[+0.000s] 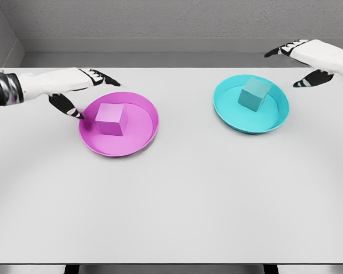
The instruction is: Place the blocks in the corresponding plates according to their colors
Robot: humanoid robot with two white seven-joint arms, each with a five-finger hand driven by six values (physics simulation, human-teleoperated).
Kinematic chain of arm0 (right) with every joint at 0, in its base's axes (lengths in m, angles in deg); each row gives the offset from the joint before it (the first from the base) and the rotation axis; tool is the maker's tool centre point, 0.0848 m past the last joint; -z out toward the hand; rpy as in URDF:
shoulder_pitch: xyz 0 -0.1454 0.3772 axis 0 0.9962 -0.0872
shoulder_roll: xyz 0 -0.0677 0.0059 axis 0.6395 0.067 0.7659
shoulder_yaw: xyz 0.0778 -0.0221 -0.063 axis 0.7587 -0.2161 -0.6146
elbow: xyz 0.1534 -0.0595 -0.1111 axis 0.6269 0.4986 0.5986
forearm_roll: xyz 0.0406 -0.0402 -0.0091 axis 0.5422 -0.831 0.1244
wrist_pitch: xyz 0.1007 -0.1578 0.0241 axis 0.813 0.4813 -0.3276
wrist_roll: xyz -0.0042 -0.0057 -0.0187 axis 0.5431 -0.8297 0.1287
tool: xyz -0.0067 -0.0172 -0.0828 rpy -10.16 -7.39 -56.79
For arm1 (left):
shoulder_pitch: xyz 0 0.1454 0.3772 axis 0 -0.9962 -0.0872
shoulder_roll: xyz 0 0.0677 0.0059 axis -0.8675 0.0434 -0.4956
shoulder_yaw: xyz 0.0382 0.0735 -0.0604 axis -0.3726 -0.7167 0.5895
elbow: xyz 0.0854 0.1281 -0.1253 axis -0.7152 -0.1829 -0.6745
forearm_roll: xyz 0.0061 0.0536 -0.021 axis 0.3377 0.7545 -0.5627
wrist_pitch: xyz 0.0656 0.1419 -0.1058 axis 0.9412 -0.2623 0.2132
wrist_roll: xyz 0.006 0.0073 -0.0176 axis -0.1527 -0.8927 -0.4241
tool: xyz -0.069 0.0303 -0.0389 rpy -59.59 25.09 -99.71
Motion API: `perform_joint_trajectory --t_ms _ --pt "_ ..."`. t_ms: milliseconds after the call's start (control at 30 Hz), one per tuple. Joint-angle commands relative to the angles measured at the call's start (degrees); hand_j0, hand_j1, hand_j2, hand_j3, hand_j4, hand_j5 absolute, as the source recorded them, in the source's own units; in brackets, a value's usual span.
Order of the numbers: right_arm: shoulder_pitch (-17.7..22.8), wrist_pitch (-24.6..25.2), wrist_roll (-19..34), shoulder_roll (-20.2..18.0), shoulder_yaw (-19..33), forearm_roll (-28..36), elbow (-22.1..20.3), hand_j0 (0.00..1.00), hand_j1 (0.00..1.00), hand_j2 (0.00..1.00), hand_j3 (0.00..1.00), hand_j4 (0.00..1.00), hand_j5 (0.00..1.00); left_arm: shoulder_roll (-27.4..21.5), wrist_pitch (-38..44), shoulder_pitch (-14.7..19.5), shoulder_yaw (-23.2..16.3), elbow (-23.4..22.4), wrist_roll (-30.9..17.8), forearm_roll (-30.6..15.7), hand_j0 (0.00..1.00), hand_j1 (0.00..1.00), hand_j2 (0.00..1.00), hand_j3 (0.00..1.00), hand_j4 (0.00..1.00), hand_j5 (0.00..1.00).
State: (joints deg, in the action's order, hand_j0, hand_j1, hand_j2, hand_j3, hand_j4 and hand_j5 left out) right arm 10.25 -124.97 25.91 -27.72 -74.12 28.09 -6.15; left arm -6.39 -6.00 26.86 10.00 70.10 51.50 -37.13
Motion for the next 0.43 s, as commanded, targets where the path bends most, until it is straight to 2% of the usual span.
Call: perform_joint_trajectory --t_ms 0,33,100,133,267,333,400 --pt "0.4 0.2 0.0 -1.9 8.3 0.6 1.3 1.00 1.00 1.00 1.00 1.00 1.00 -5.3 0.1 0.0 0.2 1.4 0.1 -2.1 1.00 1.00 1.00 1.00 1.00 1.00" --pt "0.7 0.2 0.0 -3.4 8.7 0.8 1.2 1.00 1.00 1.00 1.00 1.00 1.00 -6.3 0.1 -0.1 0.3 2.5 0.1 -2.1 1.00 1.00 1.00 1.00 1.00 1.00" --pt "3.3 0.2 0.0 -3.8 8.5 0.8 0.5 1.00 1.00 1.00 1.00 1.00 1.00 -11.1 0.1 -3.0 0.3 5.4 0.1 -2.1 1.00 1.00 1.00 1.00 1.00 1.00" --pt "3.6 0.2 0.0 -3.8 8.1 0.7 0.2 1.00 1.00 1.00 1.00 1.00 1.00 -11.9 0.1 -3.5 0.3 6.3 0.1 -2.2 1.00 1.00 1.00 1.00 1.00 1.00" --pt "4.0 0.2 0.0 -4.6 3.3 0.7 -2.7 1.00 1.00 1.00 1.00 1.00 1.00 -11.9 0.1 -4.1 0.4 6.2 0.1 -2.3 1.00 1.00 1.00 1.00 1.00 1.00" --pt "3.8 0.2 0.0 -4.5 -1.0 0.6 -5.3 1.00 1.00 1.00 1.00 1.00 1.00 -12.1 0.1 -4.3 0.4 6.0 0.1 -2.8 1.00 1.00 1.00 1.00 1.00 1.00" --pt "3.8 0.2 0.0 -4.5 -1.7 0.7 -6.1 1.00 1.00 1.00 1.00 1.00 1.00 -12.1 0.1 -4.5 0.4 5.8 0.1 -3.1 1.00 1.00 1.00 1.00 1.00 1.00"
